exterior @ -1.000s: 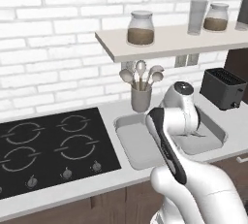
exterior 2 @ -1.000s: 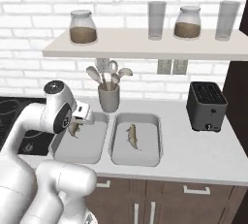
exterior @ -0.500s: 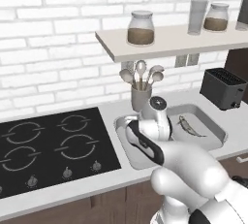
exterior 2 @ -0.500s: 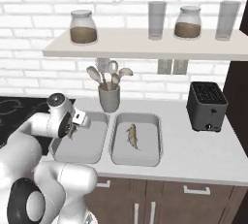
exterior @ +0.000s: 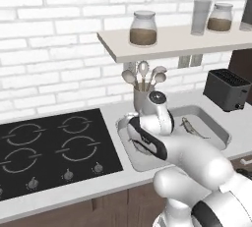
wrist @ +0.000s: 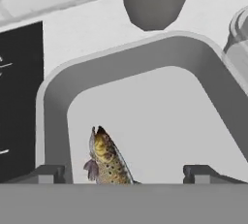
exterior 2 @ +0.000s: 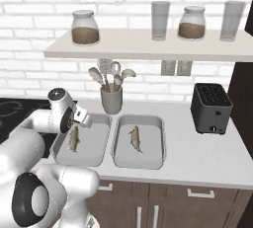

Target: Place one corn and one fish in each tupperware on the nearby counter, to pack two identical lunches.

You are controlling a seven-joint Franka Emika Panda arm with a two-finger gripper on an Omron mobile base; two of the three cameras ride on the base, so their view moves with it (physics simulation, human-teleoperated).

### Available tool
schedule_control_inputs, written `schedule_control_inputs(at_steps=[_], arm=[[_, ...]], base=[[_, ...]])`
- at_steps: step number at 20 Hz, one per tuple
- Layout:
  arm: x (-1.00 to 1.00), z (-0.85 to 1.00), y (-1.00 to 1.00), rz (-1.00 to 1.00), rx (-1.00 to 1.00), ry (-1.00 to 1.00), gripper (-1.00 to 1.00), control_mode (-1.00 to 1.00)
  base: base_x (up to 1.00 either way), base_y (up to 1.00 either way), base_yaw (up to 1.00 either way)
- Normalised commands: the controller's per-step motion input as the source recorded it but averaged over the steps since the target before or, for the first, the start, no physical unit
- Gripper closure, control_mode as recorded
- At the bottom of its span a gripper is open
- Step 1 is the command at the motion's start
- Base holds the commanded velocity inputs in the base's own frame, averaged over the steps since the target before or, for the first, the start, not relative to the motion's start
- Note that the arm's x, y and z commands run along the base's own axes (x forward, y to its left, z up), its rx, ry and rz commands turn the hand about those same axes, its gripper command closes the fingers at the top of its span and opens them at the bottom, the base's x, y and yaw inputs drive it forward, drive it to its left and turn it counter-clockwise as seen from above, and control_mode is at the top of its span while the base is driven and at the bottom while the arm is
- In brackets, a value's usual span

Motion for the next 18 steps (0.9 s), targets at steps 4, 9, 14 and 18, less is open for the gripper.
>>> schedule_control_inputs(at_steps=[4, 9, 14, 18], arm=[[-0.96, 0.98, -0.5, -0.14, 0.04, 0.09, -1.0, -1.0], [-1.0, 1.0, -0.6, -0.12, 0.02, 0.01, -1.0, -1.0], [-1.0, 0.91, -0.53, 0.0, 0.0, 0.0, -1.0, -1.0], [-1.0, 0.46, -0.28, 0.0, 0.0, -0.04, -1.0, -1.0]], base=[[0.0, 0.0, 0.0], [0.0, 0.0, 0.0], [0.0, 0.0, 0.0], [0.0, 0.0, 0.0]])
